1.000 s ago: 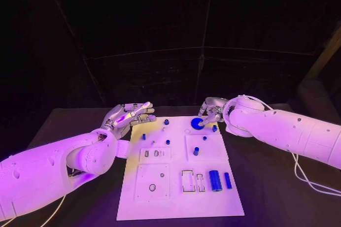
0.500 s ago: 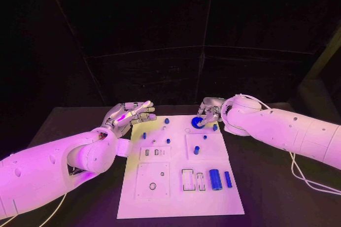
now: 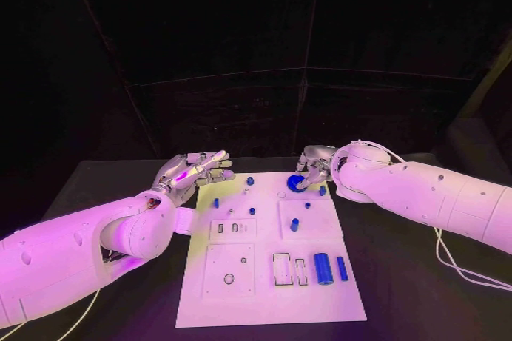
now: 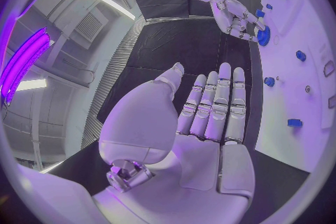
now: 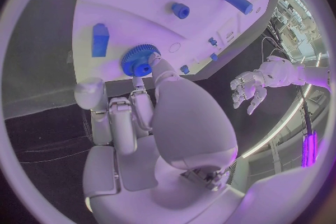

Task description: Assemble the parts on the task board

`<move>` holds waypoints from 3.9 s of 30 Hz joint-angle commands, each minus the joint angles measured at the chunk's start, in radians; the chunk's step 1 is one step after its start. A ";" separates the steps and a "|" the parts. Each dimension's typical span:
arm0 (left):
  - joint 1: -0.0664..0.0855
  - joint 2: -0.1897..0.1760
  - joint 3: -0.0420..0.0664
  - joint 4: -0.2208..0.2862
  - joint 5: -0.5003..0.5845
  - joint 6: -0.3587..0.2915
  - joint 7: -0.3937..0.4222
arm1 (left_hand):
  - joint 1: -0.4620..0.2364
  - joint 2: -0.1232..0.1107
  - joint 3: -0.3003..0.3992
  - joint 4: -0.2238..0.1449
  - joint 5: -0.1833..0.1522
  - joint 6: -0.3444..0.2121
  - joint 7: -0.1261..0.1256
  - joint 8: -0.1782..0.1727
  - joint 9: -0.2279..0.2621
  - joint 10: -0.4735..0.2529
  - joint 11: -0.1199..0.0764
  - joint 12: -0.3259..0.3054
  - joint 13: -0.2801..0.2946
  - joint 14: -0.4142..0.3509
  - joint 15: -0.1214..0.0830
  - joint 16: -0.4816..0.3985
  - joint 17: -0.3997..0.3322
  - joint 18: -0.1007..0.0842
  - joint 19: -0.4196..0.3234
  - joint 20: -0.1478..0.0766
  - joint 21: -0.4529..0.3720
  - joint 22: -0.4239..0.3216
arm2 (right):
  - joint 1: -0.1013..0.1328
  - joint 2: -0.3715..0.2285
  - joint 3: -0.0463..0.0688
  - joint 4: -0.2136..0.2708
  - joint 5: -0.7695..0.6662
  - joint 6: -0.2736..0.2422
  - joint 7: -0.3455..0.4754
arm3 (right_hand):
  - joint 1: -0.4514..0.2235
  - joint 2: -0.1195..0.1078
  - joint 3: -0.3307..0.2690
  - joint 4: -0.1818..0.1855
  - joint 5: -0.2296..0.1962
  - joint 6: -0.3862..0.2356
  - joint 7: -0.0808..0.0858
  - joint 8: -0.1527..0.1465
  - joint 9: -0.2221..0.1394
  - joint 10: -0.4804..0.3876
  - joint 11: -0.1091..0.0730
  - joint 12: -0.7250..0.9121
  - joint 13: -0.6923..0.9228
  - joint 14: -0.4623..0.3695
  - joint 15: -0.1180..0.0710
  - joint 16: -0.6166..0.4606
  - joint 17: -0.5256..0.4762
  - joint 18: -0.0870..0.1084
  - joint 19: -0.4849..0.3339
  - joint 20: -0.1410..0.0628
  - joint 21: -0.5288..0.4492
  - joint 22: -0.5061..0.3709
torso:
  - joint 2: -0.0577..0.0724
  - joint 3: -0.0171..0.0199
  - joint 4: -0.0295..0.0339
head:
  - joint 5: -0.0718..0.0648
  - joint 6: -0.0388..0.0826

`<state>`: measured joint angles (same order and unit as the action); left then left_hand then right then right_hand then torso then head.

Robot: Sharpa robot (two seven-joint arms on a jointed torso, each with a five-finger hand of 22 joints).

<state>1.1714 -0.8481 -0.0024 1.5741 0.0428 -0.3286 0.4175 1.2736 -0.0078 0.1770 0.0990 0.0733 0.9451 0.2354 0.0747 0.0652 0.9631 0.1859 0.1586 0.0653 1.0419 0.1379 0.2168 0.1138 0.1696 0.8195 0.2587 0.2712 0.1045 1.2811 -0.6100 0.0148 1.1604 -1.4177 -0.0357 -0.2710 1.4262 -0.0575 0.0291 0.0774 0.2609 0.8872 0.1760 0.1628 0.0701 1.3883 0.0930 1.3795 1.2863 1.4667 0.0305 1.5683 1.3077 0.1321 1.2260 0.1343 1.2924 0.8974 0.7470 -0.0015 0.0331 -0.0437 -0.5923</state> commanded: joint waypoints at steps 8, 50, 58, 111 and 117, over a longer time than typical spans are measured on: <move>0.001 0.002 0.001 -0.002 0.000 0.015 0.003 | 0.002 0.011 -0.001 -0.006 -0.006 0.005 0.001 -0.005 0.000 0.004 0.000 -0.005 0.000 0.005 0.005 -0.001 0.001 0.015 0.009 0.000 -0.005 -0.001 | -0.008 0.004 -0.002 0.005 -0.105 -0.025 0.004 | 0.020 0.029 0.103 -0.049 -0.063 0.068 -0.010 0.019 -0.002 0.028 -0.010 0.024 0.034 0.104 -0.006 0.002 0.263 -0.007 0.007 -0.005 0.013 0.012 | 0.000 0.0003 -0.0003 | -0.001 -0.002; 0.002 0.001 0.001 -0.002 0.000 0.016 0.004 | 0.002 0.011 -0.001 -0.006 -0.006 0.005 0.001 -0.005 0.000 0.004 0.000 -0.005 0.000 0.005 0.005 -0.001 0.001 0.015 0.009 0.000 -0.005 -0.001 | -0.043 0.117 -0.012 0.144 -0.260 -0.250 -0.019 | -0.160 -0.042 0.398 -0.126 -0.025 0.147 -0.035 -0.028 -0.001 0.061 -0.035 0.035 0.081 0.104 -0.034 0.002 0.263 -0.012 0.021 -0.033 0.023 0.012 | 0.001 -0.0004 0.0022 | 0.015 -0.001; 0.002 0.004 0.001 -0.003 0.000 0.017 0.004 | 0.002 0.011 -0.001 -0.006 -0.006 0.005 0.001 -0.005 0.000 0.004 0.000 -0.005 0.000 0.005 0.005 -0.001 0.001 0.015 0.009 0.000 -0.005 -0.001 | -0.054 0.158 -0.013 0.102 -0.268 -0.199 -0.019 | -0.166 -0.042 0.395 -0.132 -0.031 0.142 -0.037 -0.037 -0.002 0.059 -0.041 0.031 0.080 0.104 -0.040 0.001 0.261 -0.014 0.020 -0.038 0.021 0.005 | 0.001 0.0001 0.0005 | 0.019 -0.005; 0.001 -0.006 0.001 -0.008 0.000 0.017 0.001 | 0.002 0.013 -0.001 -0.010 -0.006 0.008 -0.001 -0.005 0.000 0.006 -0.001 -0.005 0.000 0.007 0.004 -0.004 0.002 0.015 0.011 -0.001 -0.008 -0.003 | -0.059 -0.186 -0.017 0.244 0.157 -0.327 0.253 | -0.086 -0.026 0.129 -0.003 -0.028 0.038 0.009 -0.077 0.001 0.013 0.011 -0.002 0.026 0.104 0.019 0.002 0.263 -0.005 -0.001 0.018 0.019 -0.028 | -0.005 0.0056 -0.0237 | 0.013 0.007; 0.001 0.003 0.001 -0.012 0.000 0.019 0.001 | 0.002 0.013 -0.001 -0.010 -0.006 0.008 -0.001 -0.005 0.000 0.006 -0.001 -0.005 0.000 0.007 0.004 -0.004 0.002 0.015 0.011 -0.001 -0.008 -0.003 | -0.059 -0.255 -0.017 0.221 0.213 -0.302 0.324 | -0.077 -0.034 0.124 -0.012 -0.018 0.035 0.010 -0.080 0.000 0.011 0.011 -0.004 0.023 0.104 0.019 0.002 0.263 -0.006 -0.001 0.018 0.019 -0.027 | -0.004 0.0103 -0.0259 | 0.002 0.013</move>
<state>1.1714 -0.8463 -0.0025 1.5624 0.0435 -0.3231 0.4131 1.2782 -0.0031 0.1769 0.0936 0.0733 0.9451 0.2354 0.0747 0.0652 0.9631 0.1860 0.1586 0.0653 1.0455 0.1415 0.2169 0.1147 0.1695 0.8228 0.2555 0.2673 0.1026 1.2200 -0.8631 -0.0027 1.3840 -1.2954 -0.3465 -0.0379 1.3409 -0.0932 0.1535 0.0716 0.2411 0.9182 0.1825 0.0841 0.0713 1.4004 0.1089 1.3786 1.3077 1.4669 0.0518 1.5649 1.3078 0.1322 1.2295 0.1552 1.3125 0.8703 0.7424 0.0056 0.0102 -0.0381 -0.5804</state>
